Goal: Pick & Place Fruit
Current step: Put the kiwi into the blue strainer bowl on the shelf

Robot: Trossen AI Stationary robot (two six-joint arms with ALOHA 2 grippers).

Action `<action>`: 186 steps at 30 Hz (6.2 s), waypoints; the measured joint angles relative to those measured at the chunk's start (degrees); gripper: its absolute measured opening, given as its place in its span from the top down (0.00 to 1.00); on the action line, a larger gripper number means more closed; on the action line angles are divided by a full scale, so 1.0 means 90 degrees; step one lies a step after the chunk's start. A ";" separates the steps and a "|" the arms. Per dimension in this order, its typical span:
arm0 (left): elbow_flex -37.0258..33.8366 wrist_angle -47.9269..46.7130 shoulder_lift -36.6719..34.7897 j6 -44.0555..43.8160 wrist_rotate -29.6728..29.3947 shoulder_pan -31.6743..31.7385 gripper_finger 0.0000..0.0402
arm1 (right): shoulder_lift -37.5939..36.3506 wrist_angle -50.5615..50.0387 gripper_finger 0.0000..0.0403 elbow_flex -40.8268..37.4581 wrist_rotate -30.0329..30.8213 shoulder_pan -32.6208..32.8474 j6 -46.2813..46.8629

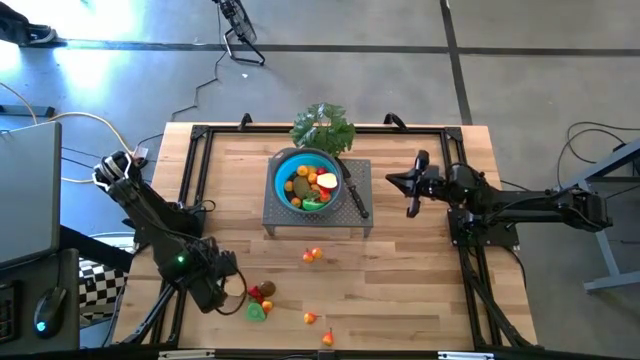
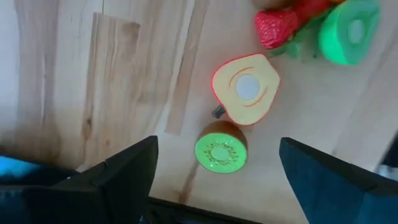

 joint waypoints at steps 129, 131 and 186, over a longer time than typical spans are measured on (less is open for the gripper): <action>-0.0426 0.2346 0.1391 -0.2254 0.0276 -0.0868 0.44 | 0.0001 -0.0466 1.00 -0.0002 -0.0075 0.0001 0.0105; -0.0253 0.2326 0.1389 -0.2453 0.0034 -0.0868 0.43 | 0.0000 -0.0466 0.99 -0.0002 -0.0075 0.0002 0.0042; 0.5267 -0.0920 0.1376 0.2805 -0.2627 0.5609 0.44 | 0.0002 -0.0485 0.99 -0.0002 -0.0524 0.0000 -0.0208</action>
